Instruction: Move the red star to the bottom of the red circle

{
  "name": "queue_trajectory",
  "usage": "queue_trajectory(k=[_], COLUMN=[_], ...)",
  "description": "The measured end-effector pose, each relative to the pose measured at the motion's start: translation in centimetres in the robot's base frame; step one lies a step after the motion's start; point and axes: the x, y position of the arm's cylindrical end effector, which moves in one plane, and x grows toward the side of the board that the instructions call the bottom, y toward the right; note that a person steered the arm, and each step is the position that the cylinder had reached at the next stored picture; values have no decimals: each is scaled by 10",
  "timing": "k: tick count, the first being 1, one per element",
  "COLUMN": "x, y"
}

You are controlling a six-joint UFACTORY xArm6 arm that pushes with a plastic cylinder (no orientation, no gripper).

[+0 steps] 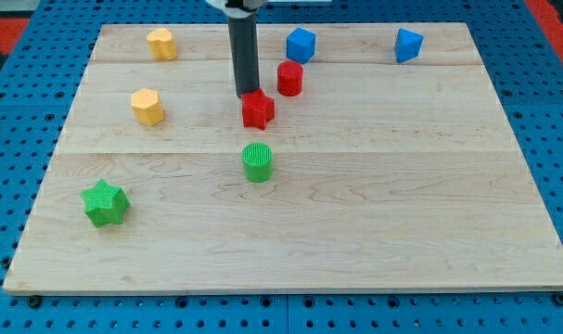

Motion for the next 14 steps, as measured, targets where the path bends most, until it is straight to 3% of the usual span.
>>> queue_trajectory(k=[1, 2, 3, 5, 6, 8, 11, 14], x=[15, 7, 36, 75, 55, 2, -21, 16], y=[-2, -42, -57, 9, 20, -34, 17, 25])
